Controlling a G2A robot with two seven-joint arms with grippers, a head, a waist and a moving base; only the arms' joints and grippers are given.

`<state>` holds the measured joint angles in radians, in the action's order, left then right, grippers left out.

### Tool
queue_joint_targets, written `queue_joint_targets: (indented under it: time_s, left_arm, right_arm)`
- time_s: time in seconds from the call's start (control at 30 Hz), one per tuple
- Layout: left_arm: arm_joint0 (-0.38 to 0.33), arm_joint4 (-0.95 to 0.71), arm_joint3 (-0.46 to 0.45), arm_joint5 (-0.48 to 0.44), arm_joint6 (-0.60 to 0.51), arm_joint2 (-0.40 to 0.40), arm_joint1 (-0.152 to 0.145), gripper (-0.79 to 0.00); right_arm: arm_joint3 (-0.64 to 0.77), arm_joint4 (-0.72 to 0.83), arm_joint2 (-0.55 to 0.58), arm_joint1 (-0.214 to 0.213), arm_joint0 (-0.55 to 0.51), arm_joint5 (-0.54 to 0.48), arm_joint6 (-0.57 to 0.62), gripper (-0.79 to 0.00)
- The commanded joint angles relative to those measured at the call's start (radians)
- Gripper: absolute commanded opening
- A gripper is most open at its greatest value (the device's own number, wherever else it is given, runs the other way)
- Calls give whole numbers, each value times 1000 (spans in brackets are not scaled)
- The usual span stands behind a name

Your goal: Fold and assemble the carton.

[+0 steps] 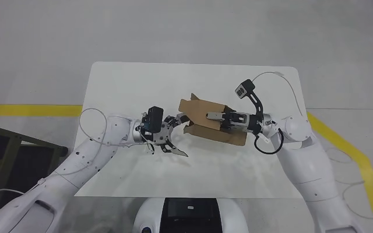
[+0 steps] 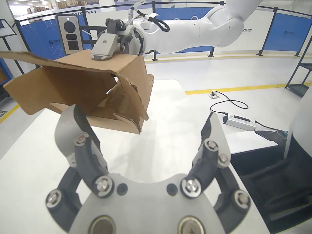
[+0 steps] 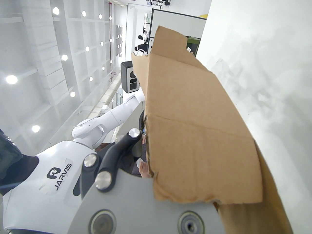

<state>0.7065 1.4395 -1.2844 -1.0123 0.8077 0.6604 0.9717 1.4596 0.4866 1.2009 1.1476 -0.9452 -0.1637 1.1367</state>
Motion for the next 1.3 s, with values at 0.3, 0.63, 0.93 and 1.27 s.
queue_joint_targets:
  time_s: [0.3, 0.63, 0.93, 1.27]
  left_arm:
    - [-19, -56, -6, 0, 0, -42, -8, 0]
    - [-44, -90, -1, 0, 0, -78, -15, 0]
    - [-59, -115, 5, 0, 0, -97, -20, 0]
    - [-84, -186, 1, 0, 0, -148, -31, 0]
  right_arm:
    - [5, 8, -16, 0, 1, -4, 8, -785]
    - [17, 15, -35, 0, 3, -6, 37, -785]
    - [17, 33, -39, -2, 3, -10, 58, -785]
    - [11, 46, -42, -3, 5, -14, 68, -785]
